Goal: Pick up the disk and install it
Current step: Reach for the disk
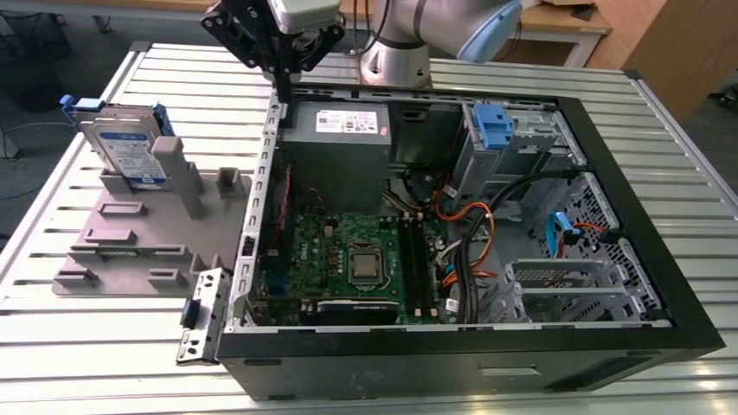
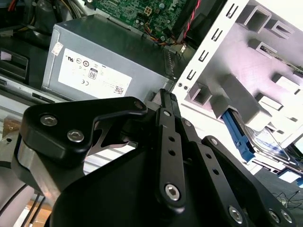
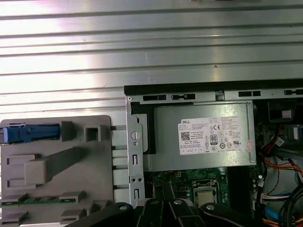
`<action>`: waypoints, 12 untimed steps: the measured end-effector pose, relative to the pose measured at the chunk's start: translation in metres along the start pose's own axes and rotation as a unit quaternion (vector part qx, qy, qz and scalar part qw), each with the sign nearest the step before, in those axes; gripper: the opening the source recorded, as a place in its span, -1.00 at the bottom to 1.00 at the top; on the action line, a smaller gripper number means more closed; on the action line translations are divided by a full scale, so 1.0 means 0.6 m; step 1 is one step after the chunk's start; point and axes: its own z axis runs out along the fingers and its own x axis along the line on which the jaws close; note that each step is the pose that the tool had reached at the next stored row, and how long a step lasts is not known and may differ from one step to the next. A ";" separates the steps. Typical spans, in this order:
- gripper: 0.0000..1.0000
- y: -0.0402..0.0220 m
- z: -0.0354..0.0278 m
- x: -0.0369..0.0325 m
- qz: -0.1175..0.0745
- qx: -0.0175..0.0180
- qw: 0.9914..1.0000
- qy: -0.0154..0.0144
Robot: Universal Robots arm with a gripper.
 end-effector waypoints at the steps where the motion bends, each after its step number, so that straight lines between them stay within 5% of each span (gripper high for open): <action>1: -0.79 0.000 0.000 0.003 0.000 0.000 1.000 0.000; 12: -0.79 -0.003 -0.001 0.046 0.000 0.000 1.000 -0.001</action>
